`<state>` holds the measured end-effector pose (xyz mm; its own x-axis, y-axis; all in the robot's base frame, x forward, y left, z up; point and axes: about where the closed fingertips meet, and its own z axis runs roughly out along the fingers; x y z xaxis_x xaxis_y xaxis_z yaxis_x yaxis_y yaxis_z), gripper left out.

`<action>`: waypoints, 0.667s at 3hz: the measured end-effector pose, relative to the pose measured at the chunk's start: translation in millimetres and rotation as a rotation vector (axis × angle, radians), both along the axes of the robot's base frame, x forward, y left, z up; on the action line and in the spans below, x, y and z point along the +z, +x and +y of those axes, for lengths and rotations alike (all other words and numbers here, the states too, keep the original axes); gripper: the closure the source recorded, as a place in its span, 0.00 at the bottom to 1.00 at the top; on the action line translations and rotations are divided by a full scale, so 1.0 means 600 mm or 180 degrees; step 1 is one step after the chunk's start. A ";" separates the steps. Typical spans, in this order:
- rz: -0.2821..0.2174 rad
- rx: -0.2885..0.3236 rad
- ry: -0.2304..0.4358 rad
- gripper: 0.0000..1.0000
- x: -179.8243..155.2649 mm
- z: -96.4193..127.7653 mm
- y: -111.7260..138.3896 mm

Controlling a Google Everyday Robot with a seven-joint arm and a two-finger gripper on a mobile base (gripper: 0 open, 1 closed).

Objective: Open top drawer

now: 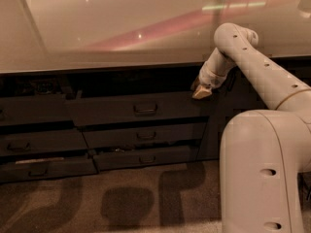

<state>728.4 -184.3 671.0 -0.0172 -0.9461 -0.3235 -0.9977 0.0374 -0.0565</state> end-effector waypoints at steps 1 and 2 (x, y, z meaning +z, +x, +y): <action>0.0000 0.0000 0.0000 1.00 0.007 -0.001 -0.003; -0.0001 0.0003 -0.0008 1.00 0.007 -0.003 -0.006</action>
Offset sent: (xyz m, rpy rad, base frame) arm -0.2180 -0.0058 -0.2035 -0.2488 -0.1212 0.1235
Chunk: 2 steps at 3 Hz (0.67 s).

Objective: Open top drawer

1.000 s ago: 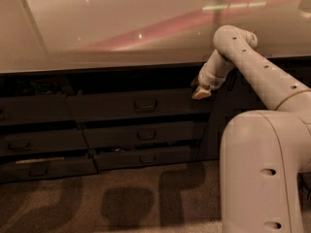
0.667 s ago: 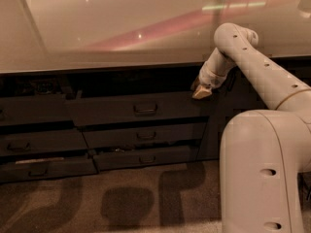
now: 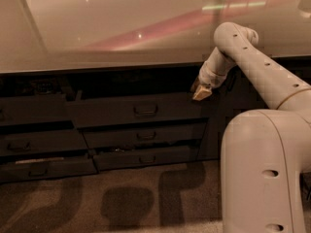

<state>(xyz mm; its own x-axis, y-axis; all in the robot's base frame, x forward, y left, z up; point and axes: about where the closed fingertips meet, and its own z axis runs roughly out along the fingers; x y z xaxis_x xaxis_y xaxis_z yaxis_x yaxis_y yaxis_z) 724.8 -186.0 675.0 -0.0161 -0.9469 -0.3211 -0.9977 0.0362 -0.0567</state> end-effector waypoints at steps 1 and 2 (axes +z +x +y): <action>0.0000 0.0000 0.0000 1.00 0.000 0.000 0.000; 0.0003 0.0014 -0.0003 1.00 0.001 0.002 -0.002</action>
Offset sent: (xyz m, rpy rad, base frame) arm -0.0235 0.0132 -0.0078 -0.0139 0.0055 0.0613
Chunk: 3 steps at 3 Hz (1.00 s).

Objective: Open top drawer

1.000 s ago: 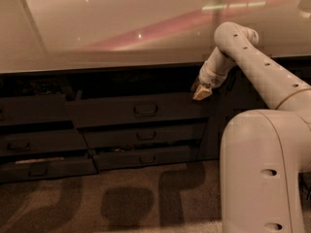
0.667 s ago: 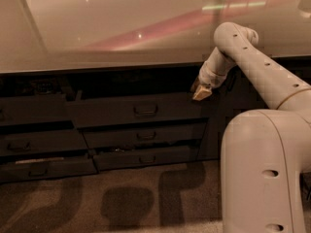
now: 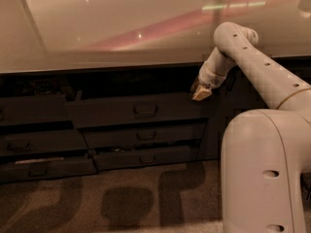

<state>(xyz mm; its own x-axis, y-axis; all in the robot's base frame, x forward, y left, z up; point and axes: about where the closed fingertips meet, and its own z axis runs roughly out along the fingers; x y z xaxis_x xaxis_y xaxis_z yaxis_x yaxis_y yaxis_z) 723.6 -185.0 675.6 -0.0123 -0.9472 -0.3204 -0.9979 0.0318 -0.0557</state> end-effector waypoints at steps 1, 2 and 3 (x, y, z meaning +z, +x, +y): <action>0.0000 0.0007 0.0000 1.00 0.001 0.000 -0.002; 0.0001 0.0027 0.0011 1.00 0.000 -0.002 -0.010; -0.0428 0.0132 -0.0020 1.00 0.055 -0.051 -0.031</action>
Offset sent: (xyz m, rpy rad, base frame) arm -0.2122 -0.0211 -0.0907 0.1237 0.0052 0.2287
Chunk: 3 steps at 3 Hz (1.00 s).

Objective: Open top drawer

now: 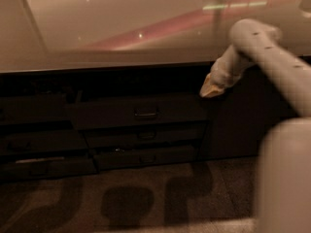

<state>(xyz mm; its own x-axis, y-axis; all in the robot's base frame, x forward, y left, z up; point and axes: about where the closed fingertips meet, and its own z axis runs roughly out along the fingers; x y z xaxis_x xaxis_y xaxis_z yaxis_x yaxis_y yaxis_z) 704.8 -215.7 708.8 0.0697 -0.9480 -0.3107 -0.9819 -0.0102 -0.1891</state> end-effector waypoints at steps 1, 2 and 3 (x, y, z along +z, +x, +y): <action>-0.0608 0.0046 0.0098 1.00 0.076 -0.033 -0.058; -0.0665 0.0107 0.0166 1.00 0.028 -0.046 -0.145; -0.0436 0.0149 0.0170 1.00 -0.028 -0.041 -0.193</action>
Offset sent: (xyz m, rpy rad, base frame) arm -0.2641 0.0050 -0.1880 0.0277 0.1529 0.1976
